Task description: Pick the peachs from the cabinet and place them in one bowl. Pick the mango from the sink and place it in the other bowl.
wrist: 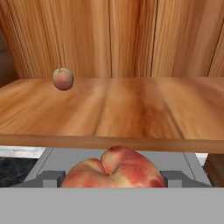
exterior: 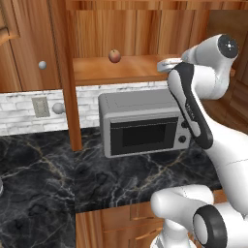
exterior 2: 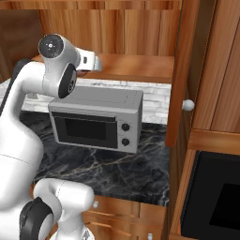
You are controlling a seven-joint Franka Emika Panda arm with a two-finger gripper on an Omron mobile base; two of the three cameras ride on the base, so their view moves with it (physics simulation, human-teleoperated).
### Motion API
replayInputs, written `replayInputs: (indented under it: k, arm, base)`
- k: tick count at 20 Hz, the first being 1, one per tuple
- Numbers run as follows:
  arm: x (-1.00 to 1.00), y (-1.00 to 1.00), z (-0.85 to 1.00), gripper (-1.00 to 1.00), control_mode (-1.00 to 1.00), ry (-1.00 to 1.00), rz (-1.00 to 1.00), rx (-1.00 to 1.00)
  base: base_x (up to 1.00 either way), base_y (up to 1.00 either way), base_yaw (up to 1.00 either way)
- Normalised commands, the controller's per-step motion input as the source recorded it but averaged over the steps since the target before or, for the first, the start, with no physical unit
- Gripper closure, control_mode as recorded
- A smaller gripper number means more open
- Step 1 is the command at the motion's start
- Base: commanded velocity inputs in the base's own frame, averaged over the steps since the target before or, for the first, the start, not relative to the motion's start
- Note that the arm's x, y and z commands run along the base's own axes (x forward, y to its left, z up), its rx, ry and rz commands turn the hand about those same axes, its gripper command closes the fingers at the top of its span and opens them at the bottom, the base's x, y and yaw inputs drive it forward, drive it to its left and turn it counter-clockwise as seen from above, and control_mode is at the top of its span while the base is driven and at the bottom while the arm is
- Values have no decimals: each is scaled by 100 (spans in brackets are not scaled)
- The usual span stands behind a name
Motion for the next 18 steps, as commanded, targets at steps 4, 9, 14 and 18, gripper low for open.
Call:
replayInputs:
  k: [4, 9, 14, 18]
  arm:
    - [-37, 5, 0, 100, -100, 0, -14, -2]
    - [-35, 3, 0, 100, -100, 3, -10, 0]
    - [-18, 2, -5, 100, -100, 4, -1, -6]
    - [-18, 0, -5, 100, -100, 6, 0, -1]
  base:
    - [0, 0, 0]
    - [0, 0, 0]
    - [0, 0, 0]
    - [0, 0, 0]
